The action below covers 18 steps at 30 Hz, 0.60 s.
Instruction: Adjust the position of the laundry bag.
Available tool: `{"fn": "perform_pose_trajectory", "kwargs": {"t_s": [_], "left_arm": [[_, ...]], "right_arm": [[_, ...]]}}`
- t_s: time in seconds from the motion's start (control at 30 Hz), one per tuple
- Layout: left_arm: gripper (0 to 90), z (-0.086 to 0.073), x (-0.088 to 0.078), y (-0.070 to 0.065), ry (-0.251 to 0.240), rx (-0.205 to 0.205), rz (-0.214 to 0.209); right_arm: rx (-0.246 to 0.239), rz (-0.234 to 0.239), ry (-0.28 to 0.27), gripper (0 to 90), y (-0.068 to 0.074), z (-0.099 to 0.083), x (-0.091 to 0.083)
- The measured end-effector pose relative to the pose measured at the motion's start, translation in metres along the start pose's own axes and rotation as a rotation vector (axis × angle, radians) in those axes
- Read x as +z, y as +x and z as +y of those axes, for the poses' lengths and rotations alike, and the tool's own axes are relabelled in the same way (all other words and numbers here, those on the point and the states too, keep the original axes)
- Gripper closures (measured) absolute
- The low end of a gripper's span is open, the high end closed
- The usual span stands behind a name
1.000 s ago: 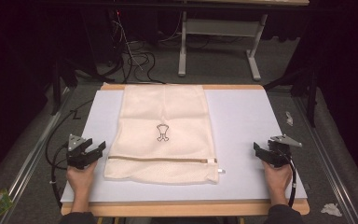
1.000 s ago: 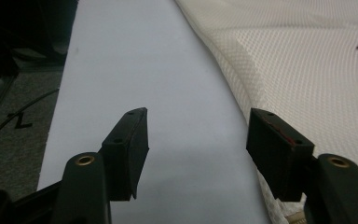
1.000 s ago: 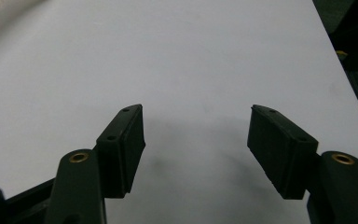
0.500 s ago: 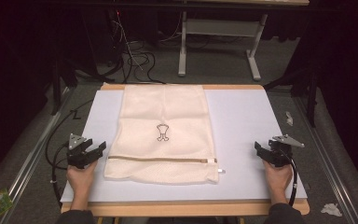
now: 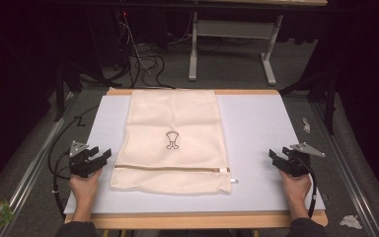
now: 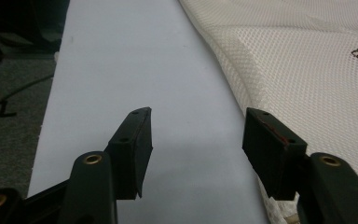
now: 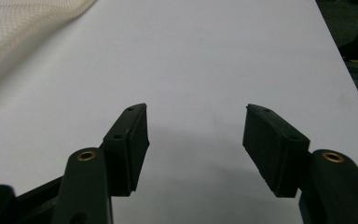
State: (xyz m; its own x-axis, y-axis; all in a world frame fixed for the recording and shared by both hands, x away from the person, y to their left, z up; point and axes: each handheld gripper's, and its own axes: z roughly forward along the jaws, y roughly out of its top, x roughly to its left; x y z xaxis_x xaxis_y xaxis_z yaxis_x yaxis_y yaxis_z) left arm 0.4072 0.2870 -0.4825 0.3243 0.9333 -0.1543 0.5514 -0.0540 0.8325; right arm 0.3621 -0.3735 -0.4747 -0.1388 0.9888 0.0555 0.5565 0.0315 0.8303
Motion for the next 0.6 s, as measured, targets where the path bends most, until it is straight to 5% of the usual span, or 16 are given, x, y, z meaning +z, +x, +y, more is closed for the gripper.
{"fn": "perform_pose_trajectory", "kwargs": {"t_s": [0.13,0.3,0.37,0.6], "left_arm": [[41.2,0.004,0.000,-0.007,0.024,0.050,-0.018],[40.5,0.006,0.003,-0.015,0.050,0.058,-0.045],[41.1,0.006,0.007,-0.019,0.070,0.060,-0.060],[39.2,0.011,0.009,-0.026,0.108,0.058,-0.086]], "right_arm": [[0.033,0.045,-0.031,40.9,0.007,0.003,-0.004],[0.029,0.101,-0.009,38.7,0.018,0.011,-0.006],[0.025,0.160,0.013,37.8,0.030,0.016,-0.005],[-0.017,0.197,0.063,41.2,0.055,0.021,0.001]]}}
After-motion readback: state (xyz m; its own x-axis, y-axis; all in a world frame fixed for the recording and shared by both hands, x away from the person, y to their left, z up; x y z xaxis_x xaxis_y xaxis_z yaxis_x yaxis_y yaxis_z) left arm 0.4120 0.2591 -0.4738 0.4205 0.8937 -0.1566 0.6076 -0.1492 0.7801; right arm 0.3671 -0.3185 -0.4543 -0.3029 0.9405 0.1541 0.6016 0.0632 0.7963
